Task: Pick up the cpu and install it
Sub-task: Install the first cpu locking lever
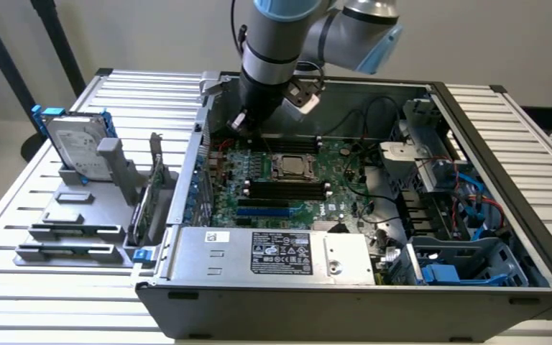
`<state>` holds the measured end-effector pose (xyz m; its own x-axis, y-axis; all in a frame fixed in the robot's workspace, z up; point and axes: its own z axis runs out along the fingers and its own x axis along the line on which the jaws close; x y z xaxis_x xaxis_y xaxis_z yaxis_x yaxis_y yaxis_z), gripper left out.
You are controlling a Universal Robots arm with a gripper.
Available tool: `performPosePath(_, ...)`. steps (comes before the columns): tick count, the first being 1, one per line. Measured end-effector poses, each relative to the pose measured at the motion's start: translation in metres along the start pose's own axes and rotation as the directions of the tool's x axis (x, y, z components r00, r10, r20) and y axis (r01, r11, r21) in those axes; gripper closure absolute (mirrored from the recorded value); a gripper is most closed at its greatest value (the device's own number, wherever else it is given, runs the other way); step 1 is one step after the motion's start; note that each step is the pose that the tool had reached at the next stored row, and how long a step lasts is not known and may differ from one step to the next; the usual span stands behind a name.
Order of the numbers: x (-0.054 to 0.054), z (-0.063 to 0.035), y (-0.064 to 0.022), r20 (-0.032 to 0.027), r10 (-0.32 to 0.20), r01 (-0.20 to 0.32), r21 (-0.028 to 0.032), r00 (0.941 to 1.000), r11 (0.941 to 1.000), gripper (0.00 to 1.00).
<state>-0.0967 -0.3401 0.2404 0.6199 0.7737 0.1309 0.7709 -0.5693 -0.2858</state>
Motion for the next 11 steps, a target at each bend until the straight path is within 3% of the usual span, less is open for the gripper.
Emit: performPosePath(11,0.0005,-0.0035,-0.0011,-0.0544,0.043,-0.043,-0.0057,0.9976,0.999,0.89)
